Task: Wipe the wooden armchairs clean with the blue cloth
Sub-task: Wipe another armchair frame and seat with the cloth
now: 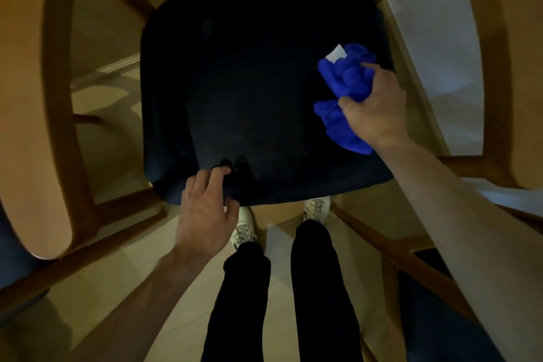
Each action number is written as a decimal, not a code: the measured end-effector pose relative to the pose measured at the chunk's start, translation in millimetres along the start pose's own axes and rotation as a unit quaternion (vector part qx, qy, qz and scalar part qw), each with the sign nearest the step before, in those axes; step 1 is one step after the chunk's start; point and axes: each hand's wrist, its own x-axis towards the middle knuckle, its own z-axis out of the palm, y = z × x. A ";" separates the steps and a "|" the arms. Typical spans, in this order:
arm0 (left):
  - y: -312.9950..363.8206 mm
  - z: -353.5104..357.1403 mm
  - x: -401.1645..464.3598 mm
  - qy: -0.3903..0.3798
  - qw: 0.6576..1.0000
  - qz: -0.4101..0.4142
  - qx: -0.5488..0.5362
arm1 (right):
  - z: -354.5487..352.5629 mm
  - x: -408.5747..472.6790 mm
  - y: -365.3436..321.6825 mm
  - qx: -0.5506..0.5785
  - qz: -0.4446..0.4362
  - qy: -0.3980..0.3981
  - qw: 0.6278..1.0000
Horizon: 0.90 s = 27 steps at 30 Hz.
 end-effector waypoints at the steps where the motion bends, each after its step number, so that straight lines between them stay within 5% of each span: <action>1: -2.6 -1.1 -3.2 0.004 1.000 -0.007 -0.003 | 7.7 2.7 0.2 -0.039 0.020 -0.001 0.999; 6: -13.4 -7.5 -17.6 0.010 0.999 -0.037 -0.002 | 66.9 -62.2 -11.3 -0.113 -0.046 -0.043 0.992; 11: -3.7 -7.2 -17.4 -0.022 0.998 -0.053 0.018 | 85.8 -139.1 -7.3 -0.112 -0.199 -0.211 0.951; 14: 9.0 -1.2 -7.6 -0.033 0.998 -0.050 0.025 | 64.7 -141.5 7.1 -0.065 -0.193 -0.299 0.932; 18: 26.0 5.8 6.5 -0.015 0.998 -0.056 0.010 | 10.5 -103.7 26.6 0.113 -0.043 -0.106 0.987; 21: 32.9 9.2 10.3 -0.006 0.999 -0.036 -0.003 | -18.1 -51.8 47.3 0.054 0.032 0.021 0.998; 27: 28.7 8.3 -1.1 0.002 1.000 -0.008 -0.014 | 15.6 -52.2 53.8 -0.023 0.123 0.046 0.991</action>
